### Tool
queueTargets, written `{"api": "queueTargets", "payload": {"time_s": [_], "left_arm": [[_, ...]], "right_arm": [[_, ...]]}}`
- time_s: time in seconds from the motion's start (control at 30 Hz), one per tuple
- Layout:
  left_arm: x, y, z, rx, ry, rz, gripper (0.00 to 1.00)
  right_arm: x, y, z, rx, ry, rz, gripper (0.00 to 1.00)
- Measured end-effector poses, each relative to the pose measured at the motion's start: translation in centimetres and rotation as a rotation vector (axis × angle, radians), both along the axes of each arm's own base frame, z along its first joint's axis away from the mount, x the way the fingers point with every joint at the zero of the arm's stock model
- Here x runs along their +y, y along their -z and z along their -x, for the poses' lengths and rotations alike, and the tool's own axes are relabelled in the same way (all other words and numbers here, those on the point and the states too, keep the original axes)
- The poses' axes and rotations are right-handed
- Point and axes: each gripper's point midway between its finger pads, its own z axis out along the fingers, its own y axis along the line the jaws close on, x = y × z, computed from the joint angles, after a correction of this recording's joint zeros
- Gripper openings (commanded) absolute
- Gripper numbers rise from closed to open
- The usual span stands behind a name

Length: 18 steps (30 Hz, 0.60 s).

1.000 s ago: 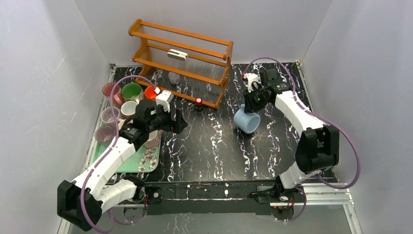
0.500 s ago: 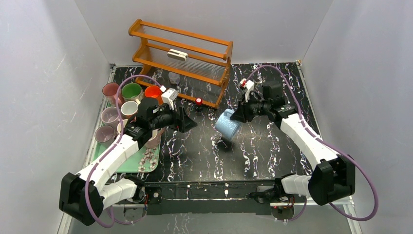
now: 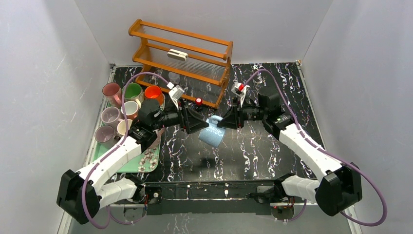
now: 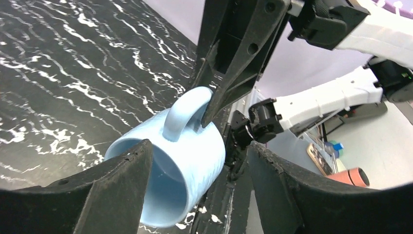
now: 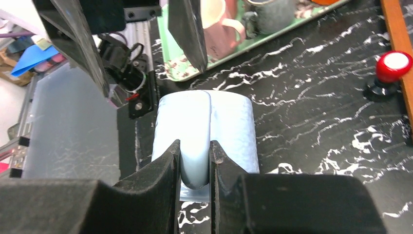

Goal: Turn the mug right side up
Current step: Turn over the cup at the corner of the board.

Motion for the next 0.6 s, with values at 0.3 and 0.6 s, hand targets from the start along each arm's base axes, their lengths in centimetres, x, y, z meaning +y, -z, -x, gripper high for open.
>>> {"api": "queueTargets", "payload": {"time_s": [0.3, 0.6], "left_arm": [[-2.1, -0.2, 1.3, -0.012, 0.079, 0.03, 0.58], [-3.1, -0.9, 2.4, -0.025, 0.133, 0.058, 0.21]], "right_arm": [[1.0, -2.3, 2.8, -0.004, -0.101, -0.089, 0.01], [1.8, -2.8, 4.2, 0.002, -0.162, -0.122, 0.01]]}}
